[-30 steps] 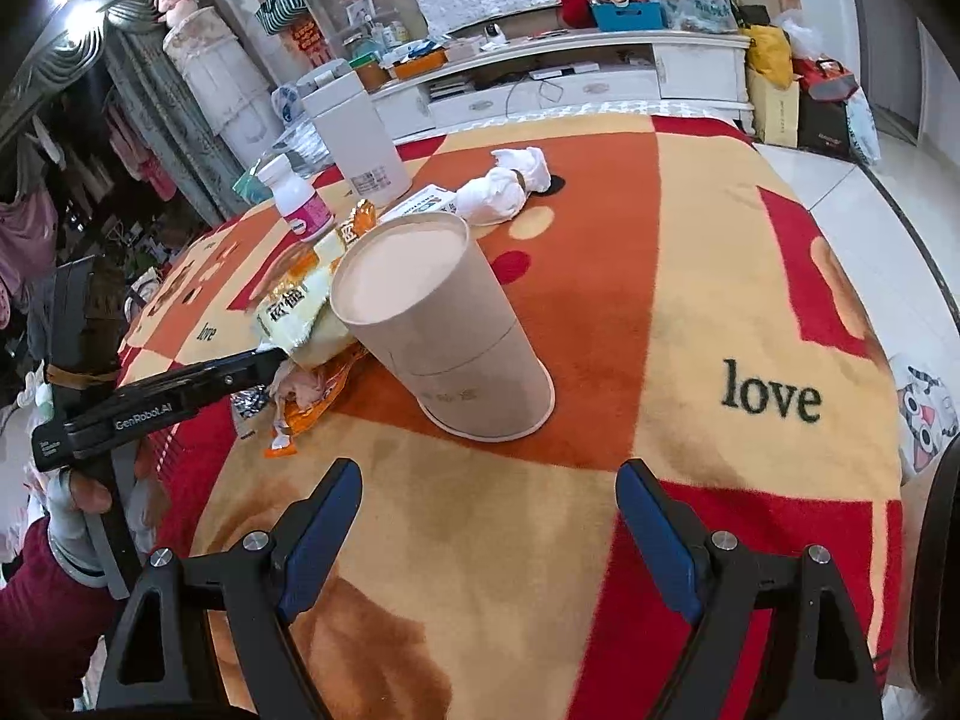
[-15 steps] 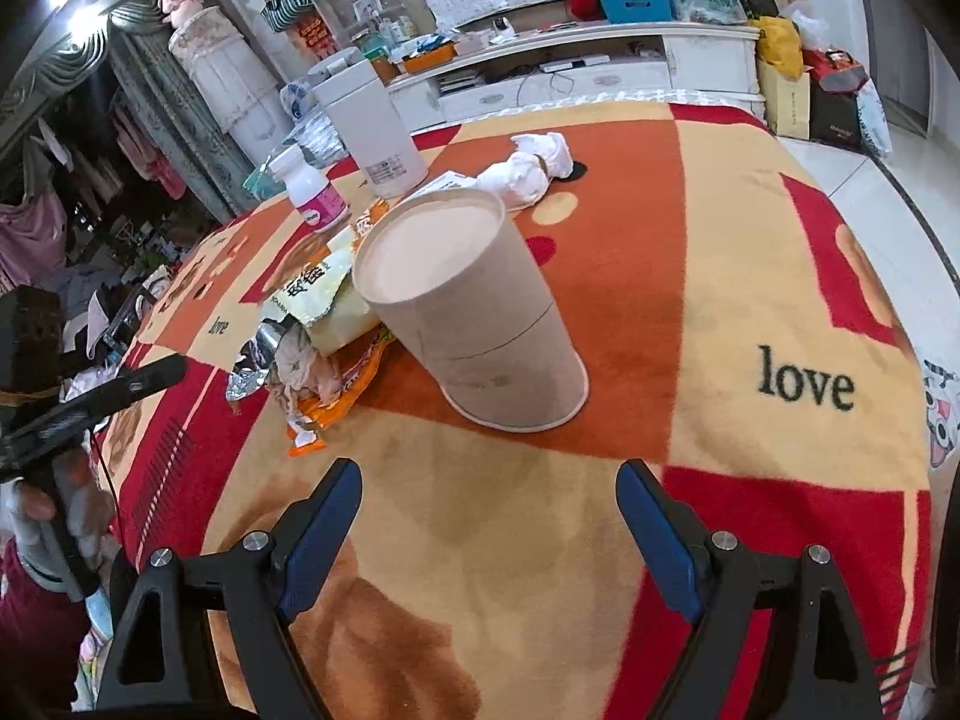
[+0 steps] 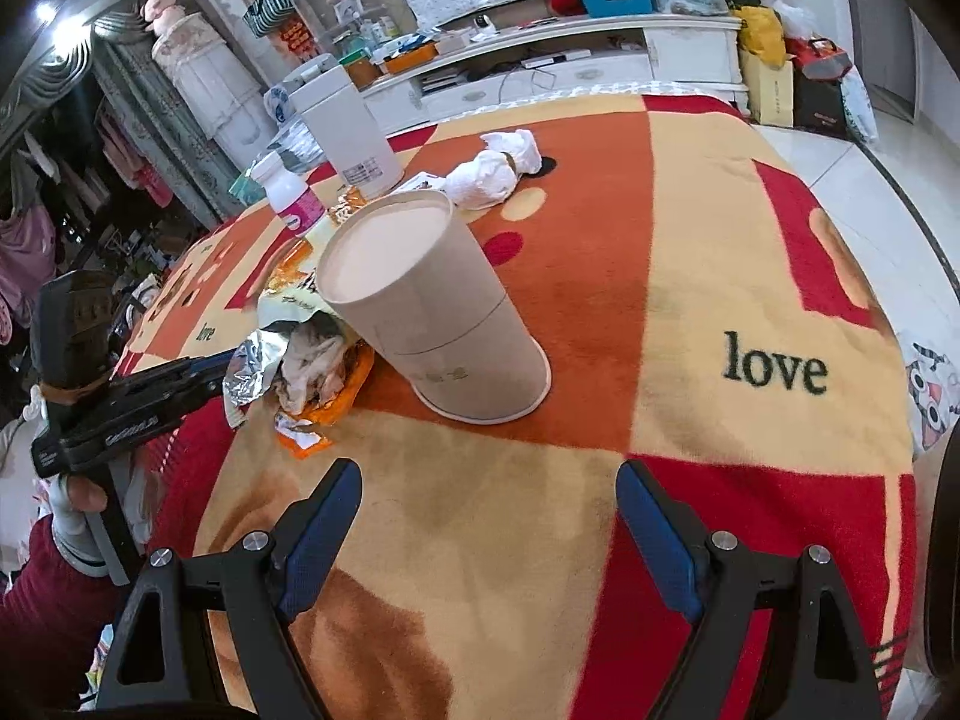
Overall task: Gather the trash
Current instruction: 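Grasp the crumpled paper with left tool while right grasps the paper cup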
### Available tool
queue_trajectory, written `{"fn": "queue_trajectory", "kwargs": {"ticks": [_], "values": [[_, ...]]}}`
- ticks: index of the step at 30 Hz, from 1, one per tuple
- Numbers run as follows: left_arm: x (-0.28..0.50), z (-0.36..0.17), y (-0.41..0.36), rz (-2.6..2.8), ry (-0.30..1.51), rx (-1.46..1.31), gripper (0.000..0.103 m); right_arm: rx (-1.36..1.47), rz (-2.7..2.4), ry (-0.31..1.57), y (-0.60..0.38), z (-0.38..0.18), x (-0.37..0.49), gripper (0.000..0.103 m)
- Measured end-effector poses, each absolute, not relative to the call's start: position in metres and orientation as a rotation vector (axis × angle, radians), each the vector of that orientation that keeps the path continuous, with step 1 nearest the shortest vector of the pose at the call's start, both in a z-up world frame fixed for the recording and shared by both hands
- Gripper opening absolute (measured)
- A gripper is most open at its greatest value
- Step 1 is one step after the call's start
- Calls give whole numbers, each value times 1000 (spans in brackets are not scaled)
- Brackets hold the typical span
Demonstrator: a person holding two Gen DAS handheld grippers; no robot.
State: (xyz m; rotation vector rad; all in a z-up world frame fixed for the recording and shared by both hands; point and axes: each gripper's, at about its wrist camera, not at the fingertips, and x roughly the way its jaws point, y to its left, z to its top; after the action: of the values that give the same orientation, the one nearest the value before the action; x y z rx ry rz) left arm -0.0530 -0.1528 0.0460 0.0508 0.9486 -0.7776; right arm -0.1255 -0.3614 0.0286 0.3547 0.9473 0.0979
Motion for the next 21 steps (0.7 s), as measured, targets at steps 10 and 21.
{"fn": "queue_trajectory", "kwargs": {"ticks": [10,21], "values": [[-44,41,-160,-786,985,15,52,362,106,955,-363,26,-122,85],[-46,34,-172,-828,1010,28,21,362,77,932,-368,29,-116,85]]}}
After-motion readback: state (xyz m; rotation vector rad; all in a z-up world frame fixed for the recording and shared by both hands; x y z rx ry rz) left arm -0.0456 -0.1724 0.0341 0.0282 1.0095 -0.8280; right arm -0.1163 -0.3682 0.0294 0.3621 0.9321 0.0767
